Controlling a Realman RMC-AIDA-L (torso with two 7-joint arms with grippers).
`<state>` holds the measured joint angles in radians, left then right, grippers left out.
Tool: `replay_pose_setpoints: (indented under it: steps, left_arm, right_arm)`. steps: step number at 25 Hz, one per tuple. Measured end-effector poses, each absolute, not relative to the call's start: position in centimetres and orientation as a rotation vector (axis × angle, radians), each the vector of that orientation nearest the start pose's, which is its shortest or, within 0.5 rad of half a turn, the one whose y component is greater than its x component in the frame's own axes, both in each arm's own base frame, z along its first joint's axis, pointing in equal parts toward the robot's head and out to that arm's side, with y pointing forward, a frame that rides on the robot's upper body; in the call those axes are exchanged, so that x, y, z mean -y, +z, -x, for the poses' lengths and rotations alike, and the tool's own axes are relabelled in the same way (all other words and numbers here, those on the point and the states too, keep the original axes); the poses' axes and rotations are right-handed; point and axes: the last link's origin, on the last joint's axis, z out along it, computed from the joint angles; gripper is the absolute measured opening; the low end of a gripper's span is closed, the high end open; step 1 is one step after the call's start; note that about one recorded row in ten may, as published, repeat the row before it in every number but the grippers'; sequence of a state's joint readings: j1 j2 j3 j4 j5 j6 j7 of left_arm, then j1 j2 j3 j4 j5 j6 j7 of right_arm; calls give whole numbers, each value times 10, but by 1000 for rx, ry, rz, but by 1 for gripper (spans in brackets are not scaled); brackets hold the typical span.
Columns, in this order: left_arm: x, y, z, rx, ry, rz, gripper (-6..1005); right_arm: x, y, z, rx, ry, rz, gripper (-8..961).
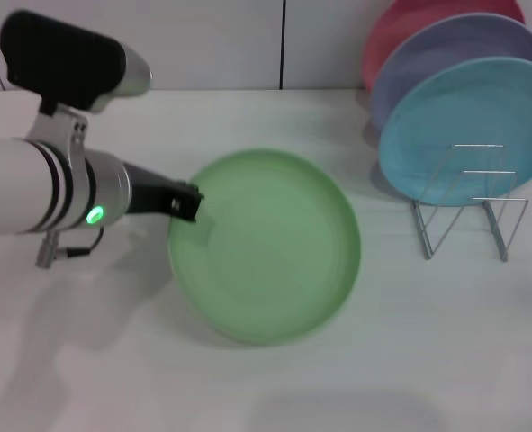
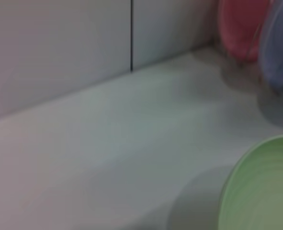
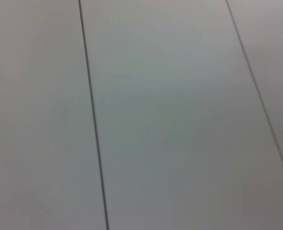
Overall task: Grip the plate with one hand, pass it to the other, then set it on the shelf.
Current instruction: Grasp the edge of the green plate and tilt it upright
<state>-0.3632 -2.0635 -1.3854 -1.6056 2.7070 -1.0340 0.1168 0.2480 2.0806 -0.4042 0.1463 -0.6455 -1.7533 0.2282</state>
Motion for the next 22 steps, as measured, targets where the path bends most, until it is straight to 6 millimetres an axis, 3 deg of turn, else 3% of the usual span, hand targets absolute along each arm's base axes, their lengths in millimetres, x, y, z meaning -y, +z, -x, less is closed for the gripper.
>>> replay_pose_setpoints:
  steps: [6, 13, 18, 22]
  left_arm:
    - [-354, -4, 137, 790, -65, 2241, 35]
    - [-355, 10, 133, 741, -136, 2203, 35]
    - [-352, 18, 130, 712, -190, 2174, 35]
    - [-353, 24, 131, 687, -234, 2138, 35]
  right_arm:
    - [-236, 76, -353, -301, 995, 1131, 837]
    - [-297, 103, -304, -176, 1240, 1474, 836]
    - [-340, 120, -267, -312, 1269, 1843, 834]
    - [-363, 137, -233, -537, 1151, 2074, 835]
